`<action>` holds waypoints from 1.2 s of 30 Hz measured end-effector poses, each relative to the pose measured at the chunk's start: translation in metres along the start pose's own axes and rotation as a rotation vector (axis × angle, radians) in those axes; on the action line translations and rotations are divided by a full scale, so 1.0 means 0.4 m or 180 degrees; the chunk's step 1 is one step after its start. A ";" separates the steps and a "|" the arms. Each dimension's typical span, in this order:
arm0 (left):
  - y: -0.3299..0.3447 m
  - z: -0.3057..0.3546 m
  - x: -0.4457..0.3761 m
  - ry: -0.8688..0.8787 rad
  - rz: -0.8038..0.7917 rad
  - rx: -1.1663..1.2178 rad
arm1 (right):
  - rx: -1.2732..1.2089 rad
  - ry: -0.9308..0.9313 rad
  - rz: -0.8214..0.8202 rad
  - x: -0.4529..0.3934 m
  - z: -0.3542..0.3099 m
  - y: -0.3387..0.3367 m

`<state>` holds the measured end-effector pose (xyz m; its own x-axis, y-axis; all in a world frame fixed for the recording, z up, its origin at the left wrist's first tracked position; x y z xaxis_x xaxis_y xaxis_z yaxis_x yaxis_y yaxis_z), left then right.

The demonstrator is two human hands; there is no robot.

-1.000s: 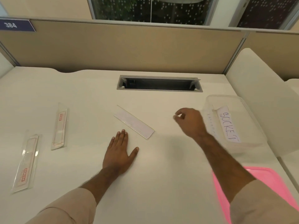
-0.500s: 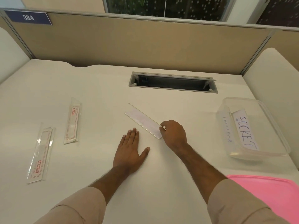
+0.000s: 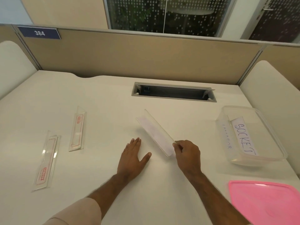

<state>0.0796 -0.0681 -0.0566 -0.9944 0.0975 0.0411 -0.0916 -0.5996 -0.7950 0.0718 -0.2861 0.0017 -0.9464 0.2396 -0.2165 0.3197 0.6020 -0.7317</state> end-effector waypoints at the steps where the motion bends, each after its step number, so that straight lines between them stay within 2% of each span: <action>1: -0.012 0.010 0.011 -0.0132 0.0045 0.0467 | -0.0131 0.0090 0.0061 0.012 0.005 -0.009; 4: -0.033 0.054 0.050 -0.0415 0.0143 0.1597 | -0.0736 0.0409 0.0222 0.046 0.012 -0.026; 9: -0.031 0.117 0.109 -0.0881 -0.0292 0.2957 | -0.1727 0.1020 0.0233 0.102 -0.025 -0.021; 13: -0.033 0.148 0.130 -0.0794 -0.0610 0.3384 | -0.2231 0.1223 0.0123 0.139 -0.071 0.001; 18: -0.070 0.129 0.136 -0.0927 -0.0293 0.3424 | -0.2546 0.1291 -0.0058 0.162 -0.121 0.015; 25: -0.131 0.101 0.153 -0.0768 -0.0329 0.3571 | -0.2786 0.1378 -0.0631 0.188 -0.160 0.041; 28: -0.165 0.073 0.153 -0.0706 -0.0199 0.3285 | -0.2715 0.1396 -0.0866 0.189 -0.163 0.043; 32: -0.221 0.022 0.154 -0.0714 0.0239 0.2654 | -0.2718 0.1384 -0.0740 0.166 -0.147 0.024; 36: -0.271 -0.010 0.152 -0.0391 0.0418 0.1989 | -0.2802 0.1182 -0.0574 0.129 -0.132 -0.015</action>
<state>0.0294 0.0058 0.0296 -0.9948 -0.0775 0.0658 0.0546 -0.9531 -0.2978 0.0235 -0.2370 0.0290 -0.9583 0.2221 0.1798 0.2334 0.9714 0.0442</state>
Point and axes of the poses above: each hand's wrist, its own x-axis away from the middle knuckle, its own y-axis out of the palm, z = x × y, the point moved 4 cm from there along -x, towards the middle knuckle
